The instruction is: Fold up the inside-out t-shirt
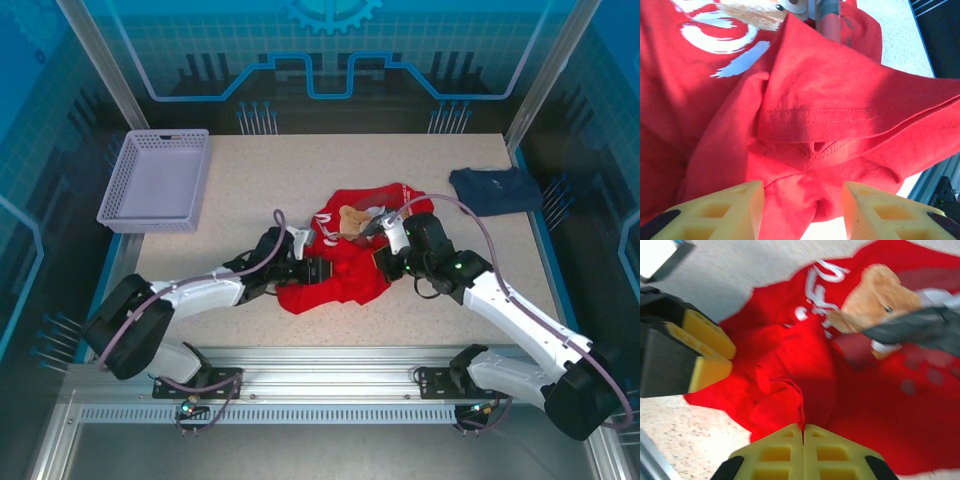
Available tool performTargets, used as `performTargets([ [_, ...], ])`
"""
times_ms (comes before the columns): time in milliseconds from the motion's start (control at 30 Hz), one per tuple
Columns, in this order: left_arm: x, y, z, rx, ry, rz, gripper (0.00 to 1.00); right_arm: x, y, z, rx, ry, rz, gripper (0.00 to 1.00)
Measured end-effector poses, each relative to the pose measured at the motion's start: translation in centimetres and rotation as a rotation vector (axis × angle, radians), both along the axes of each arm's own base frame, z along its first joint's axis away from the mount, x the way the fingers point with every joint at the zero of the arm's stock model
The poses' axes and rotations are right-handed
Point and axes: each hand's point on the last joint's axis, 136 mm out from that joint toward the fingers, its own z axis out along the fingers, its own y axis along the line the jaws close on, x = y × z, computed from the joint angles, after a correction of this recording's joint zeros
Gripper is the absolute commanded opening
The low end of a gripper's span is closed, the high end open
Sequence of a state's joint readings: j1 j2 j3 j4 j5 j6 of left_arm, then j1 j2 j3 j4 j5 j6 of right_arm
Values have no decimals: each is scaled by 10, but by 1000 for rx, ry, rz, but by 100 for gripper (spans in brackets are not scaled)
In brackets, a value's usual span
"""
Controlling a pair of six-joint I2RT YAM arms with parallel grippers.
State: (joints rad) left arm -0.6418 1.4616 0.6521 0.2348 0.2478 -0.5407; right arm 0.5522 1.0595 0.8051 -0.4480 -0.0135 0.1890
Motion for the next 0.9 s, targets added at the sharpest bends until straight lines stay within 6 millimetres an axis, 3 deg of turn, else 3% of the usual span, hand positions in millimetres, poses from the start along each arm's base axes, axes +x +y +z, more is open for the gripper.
performTargets([
  [100,2,-12,-8,27,-8,-45,46,4,-21,-9,-43,32,-94,0],
  [267,8,-29,-12,81,-41,-120,49,9,-38,-20,-77,70,-172,0],
  [767,24,-31,-24,118,-17,-141,73,11,-42,-24,-88,84,-188,0],
  [900,24,-38,-24,81,10,-165,74,11,-42,-24,-87,84,-189,0],
])
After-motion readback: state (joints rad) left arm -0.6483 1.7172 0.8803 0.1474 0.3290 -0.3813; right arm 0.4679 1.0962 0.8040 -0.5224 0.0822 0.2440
